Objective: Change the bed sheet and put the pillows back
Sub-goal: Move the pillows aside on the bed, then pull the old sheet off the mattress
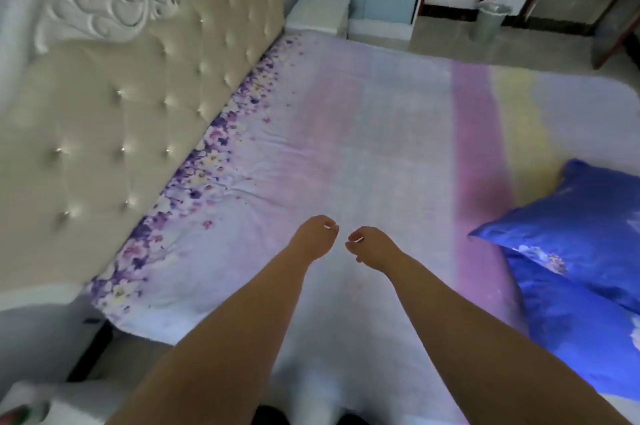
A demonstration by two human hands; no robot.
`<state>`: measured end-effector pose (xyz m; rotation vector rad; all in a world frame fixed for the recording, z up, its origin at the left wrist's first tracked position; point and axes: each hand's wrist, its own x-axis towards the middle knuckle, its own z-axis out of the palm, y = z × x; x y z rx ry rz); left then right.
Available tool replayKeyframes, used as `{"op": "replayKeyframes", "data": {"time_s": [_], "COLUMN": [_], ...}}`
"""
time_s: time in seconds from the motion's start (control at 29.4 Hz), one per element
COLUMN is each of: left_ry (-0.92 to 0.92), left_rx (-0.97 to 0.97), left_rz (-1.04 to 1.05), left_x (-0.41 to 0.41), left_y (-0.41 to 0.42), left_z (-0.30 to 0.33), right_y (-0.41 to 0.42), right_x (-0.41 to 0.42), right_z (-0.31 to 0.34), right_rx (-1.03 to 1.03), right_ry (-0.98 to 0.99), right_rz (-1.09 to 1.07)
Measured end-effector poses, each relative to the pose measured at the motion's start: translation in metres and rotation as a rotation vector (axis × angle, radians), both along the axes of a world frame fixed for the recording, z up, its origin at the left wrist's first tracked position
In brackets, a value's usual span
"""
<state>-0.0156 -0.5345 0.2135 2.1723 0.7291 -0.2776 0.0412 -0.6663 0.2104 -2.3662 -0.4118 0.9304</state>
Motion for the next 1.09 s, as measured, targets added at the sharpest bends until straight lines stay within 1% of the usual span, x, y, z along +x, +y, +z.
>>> {"op": "replayKeyframes", "data": {"time_s": [0.1, 0.24, 0.44, 0.54, 0.61, 0.65, 0.75, 0.85, 0.88, 0.92, 0.99, 1.05, 1.09], "left_ry": [0.025, 0.056, 0.172, 0.203, 0.194, 0.187, 0.204, 0.221, 0.218, 0.214, 0.212, 0.209, 0.210], "left_rx": [-0.020, -0.103, -0.194, -0.211, -0.201, -0.195, -0.220, -0.254, -0.261, -0.267, -0.281, -0.270, -0.265], "left_rz": [0.244, 0.560, 0.848, 1.010, 1.109, 1.137, 1.182, 1.207, 1.207, 1.218, 1.259, 1.292, 1.314], "left_x": [-0.074, -0.190, -0.352, -0.413, -0.440, -0.449, -0.474, -0.489, -0.492, -0.496, -0.506, -0.512, -0.515], "left_y": [0.086, 0.186, 0.307, 0.357, 0.378, 0.383, 0.389, 0.393, 0.396, 0.402, 0.414, 0.424, 0.429], "left_z": [-0.022, -0.064, -0.120, -0.143, -0.154, -0.160, -0.183, -0.201, -0.204, -0.209, -0.218, -0.224, -0.229], "right_y": [0.090, 0.212, 0.367, 0.432, 0.468, 0.482, 0.522, 0.549, 0.555, 0.563, 0.580, 0.597, 0.605], "right_x": [-0.047, -0.125, -0.242, -0.291, -0.318, -0.329, -0.361, -0.376, -0.379, -0.383, -0.392, -0.400, -0.404], "right_z": [-0.016, -0.049, -0.100, -0.127, -0.140, -0.146, -0.166, -0.188, -0.193, -0.202, -0.225, -0.238, -0.245], "right_rx": [0.016, -0.030, -0.120, -0.153, -0.150, -0.155, -0.163, -0.199, -0.201, -0.203, -0.281, -0.327, -0.374], "right_ry": [0.022, 0.070, 0.188, 0.253, 0.341, 0.356, 0.319, 0.148, 0.106, 0.127, 0.198, 0.128, 0.069], "right_rz": [0.126, 0.304, 0.561, 0.646, 0.619, 0.612, 0.720, 0.908, 0.941, 0.964, 0.986, 1.215, 1.263]}}
